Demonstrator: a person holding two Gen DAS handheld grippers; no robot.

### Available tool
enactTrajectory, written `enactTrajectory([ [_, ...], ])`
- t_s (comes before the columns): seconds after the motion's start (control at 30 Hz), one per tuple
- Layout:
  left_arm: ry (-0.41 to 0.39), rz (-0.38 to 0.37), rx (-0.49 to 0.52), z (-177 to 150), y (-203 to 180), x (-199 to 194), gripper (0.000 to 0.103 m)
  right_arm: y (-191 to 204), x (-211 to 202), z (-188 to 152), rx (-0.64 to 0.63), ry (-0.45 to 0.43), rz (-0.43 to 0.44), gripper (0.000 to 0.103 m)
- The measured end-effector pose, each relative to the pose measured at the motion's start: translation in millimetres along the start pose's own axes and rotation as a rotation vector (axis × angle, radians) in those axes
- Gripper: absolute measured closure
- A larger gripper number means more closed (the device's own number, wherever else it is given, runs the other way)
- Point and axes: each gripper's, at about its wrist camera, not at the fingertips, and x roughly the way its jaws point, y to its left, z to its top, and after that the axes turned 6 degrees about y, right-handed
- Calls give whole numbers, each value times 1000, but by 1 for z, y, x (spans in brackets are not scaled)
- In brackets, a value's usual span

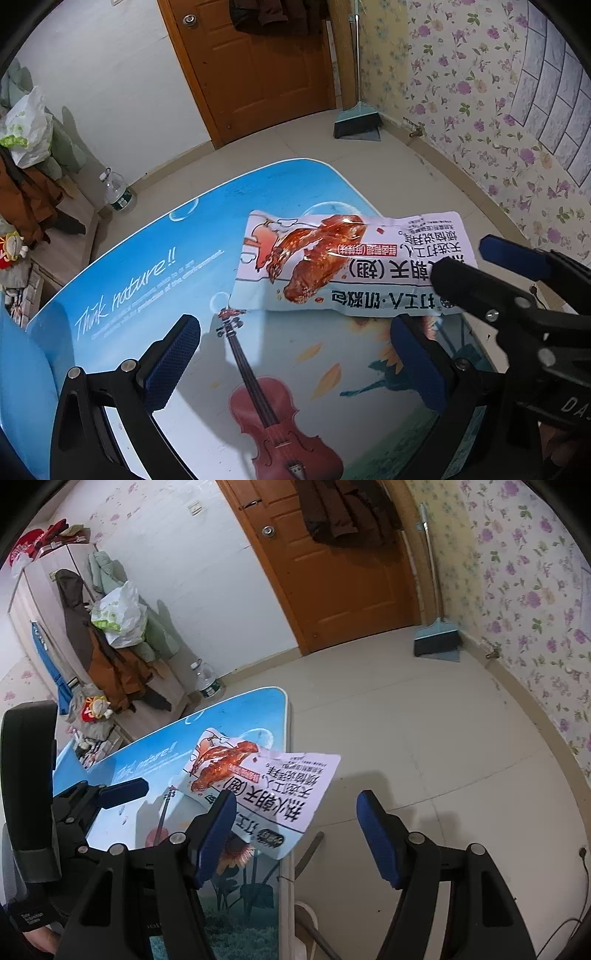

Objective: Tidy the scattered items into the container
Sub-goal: 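Reach both grippers down toward the red-printed snack bag on the mat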

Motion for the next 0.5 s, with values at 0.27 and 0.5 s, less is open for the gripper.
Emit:
enactTrajectory([
  [0.27,0,-10,6,6,-4,3,0,-7,20,19,24,39,56,34],
  [0.5,0,-22,0,11,-6,6,0,-11,34,32,31,65,79,34],
])
